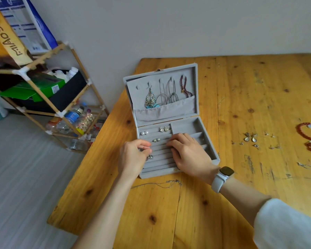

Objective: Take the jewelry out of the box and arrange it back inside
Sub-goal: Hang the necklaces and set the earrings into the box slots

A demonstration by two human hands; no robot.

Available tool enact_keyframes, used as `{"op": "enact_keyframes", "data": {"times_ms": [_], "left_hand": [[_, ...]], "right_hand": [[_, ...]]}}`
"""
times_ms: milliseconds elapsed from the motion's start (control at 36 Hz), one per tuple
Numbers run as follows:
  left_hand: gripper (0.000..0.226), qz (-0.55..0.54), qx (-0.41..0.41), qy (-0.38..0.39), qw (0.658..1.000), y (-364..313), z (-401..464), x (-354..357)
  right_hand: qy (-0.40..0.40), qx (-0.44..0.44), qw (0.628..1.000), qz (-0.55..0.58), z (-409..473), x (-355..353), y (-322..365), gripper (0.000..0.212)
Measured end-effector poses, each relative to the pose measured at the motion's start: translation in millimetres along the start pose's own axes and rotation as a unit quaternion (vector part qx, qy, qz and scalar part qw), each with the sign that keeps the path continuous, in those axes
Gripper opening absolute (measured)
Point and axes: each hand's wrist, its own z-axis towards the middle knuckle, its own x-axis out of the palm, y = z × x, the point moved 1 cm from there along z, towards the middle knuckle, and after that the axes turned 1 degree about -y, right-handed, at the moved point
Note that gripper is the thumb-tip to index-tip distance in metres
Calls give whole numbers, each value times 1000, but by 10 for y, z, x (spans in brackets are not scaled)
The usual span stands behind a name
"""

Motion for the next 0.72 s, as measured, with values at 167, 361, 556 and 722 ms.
{"op": "enact_keyframes", "data": {"times_ms": [167, 361, 556, 722], "left_hand": [[10, 99, 28, 5, 995, -67, 10, -39], [20, 162, 118, -51, 978, -108, -182, -2], [30, 114, 162, -144, 969, 233, -329, 2], [39, 163, 131, -127, 970, 393, -455, 44]], "right_hand": [[-20, -6, 1000, -17, -6, 18, -8, 39], [-39, -15, 998, -37, -22, 25, -1, 36], [-77, -46, 994, -66, -3, 61, 64, 34], [-69, -60, 994, -62, 21, 168, 250, 40]]}}
